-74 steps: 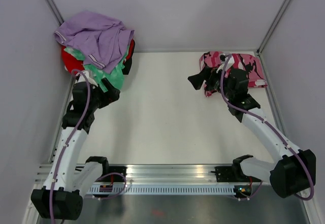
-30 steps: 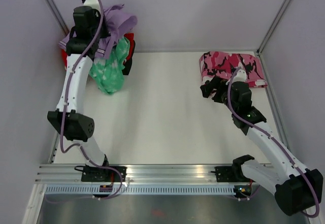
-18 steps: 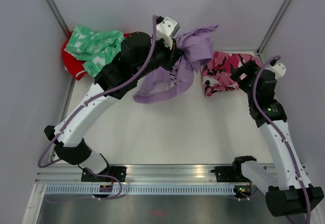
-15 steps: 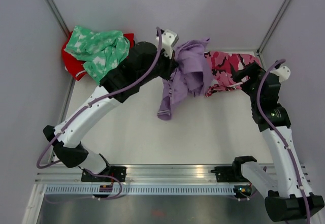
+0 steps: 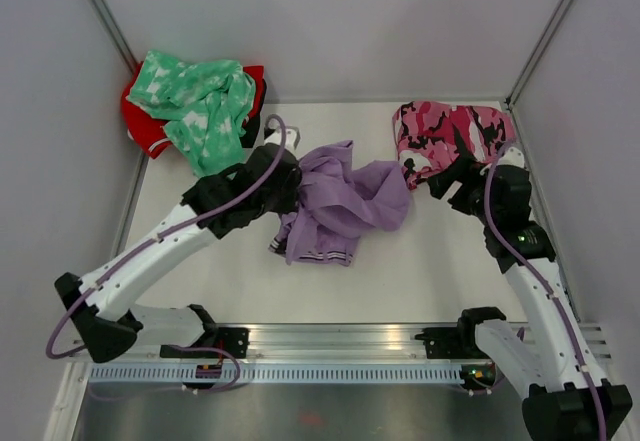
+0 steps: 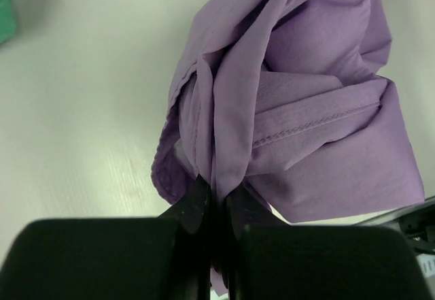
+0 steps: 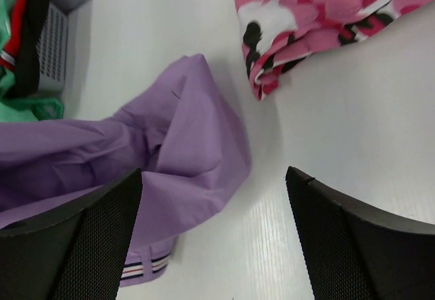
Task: Fold and stack the trousers
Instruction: Move the trousers to the center of the board, then flatten the trousers out
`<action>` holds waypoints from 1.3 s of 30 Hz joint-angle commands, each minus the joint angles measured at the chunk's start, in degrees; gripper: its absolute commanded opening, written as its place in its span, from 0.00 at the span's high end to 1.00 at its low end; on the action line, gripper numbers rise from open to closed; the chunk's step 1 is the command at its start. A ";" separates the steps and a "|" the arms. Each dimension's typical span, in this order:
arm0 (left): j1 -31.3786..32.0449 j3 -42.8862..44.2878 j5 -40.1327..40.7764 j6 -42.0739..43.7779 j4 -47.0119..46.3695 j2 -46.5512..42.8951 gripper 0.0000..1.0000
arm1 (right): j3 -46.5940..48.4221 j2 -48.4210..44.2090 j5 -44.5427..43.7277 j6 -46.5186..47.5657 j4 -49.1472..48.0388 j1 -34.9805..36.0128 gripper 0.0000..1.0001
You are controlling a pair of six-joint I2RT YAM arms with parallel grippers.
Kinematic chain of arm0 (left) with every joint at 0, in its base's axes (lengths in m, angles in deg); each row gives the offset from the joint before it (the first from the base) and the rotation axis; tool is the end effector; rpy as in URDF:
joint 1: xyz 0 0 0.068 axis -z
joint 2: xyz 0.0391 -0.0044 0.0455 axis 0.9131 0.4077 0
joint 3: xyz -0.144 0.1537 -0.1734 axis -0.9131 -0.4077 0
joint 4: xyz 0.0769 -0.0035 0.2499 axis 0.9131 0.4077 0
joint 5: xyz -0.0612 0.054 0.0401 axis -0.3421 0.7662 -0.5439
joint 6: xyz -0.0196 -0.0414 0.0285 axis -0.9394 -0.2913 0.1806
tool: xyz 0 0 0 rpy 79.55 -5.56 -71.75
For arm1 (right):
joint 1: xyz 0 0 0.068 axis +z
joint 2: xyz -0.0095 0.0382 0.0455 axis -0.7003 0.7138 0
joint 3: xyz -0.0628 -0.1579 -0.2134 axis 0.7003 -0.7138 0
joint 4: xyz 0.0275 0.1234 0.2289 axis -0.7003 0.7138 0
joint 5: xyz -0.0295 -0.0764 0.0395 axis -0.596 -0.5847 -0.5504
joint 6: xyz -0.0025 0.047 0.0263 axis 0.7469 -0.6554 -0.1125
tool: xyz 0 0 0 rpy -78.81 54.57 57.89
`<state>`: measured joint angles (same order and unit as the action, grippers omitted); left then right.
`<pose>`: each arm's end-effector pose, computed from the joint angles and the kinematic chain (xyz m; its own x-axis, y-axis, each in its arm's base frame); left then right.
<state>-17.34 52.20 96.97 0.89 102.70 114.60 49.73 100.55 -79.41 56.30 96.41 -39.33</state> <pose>0.1824 -0.1890 0.3796 -0.6429 0.0809 -0.7617 0.2835 0.9489 -0.1385 0.1824 0.0182 0.3235 -0.4118 0.5007 -0.7614 0.1023 0.8556 0.5074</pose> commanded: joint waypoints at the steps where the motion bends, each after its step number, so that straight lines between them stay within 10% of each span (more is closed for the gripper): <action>1: -0.43 -0.49 3.84 -8.05 6.38 -10.32 0.98 | -1.65 3.21 8.14 2.28 -5.24 2.07 0.07; 9: -0.17 23.15 0.68 7.33 11.31 -2.90 0.98 | 0.97 11.29 4.72 -1.49 -7.45 5.25 0.02; 14: 2.37 6.76 -16.04 0.87 -6.69 0.72 0.93 | 6.78 13.07 -6.96 -1.59 3.00 4.98 0.02; 17: 5.27 2.68 -19.13 -2.32 -12.77 3.10 0.61 | 7.84 10.00 -8.65 -1.07 4.42 4.46 0.02; 18: 5.89 2.67 -19.13 -2.42 -12.70 4.15 0.28 | 7.93 8.60 -8.39 -0.97 4.77 4.37 0.02; 20: 5.89 3.11 -15.38 -3.12 -9.38 3.98 0.01 | 8.02 7.71 -5.08 0.16 5.21 4.37 0.02; 24: 0.13 2.59 -4.11 -5.31 -2.09 0.47 0.00 | 6.26 6.56 3.88 3.14 3.29 4.54 0.02; 39: -34.01 -36.52 -19.13 -14.72 -15.68 -10.00 0.03 | -1.82 23.87 -2.49 -0.53 -4.27 27.81 0.09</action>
<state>-50.74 18.37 82.94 -9.93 93.96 105.31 48.73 122.21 -77.33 58.24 94.57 -14.72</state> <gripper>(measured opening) 0.978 0.922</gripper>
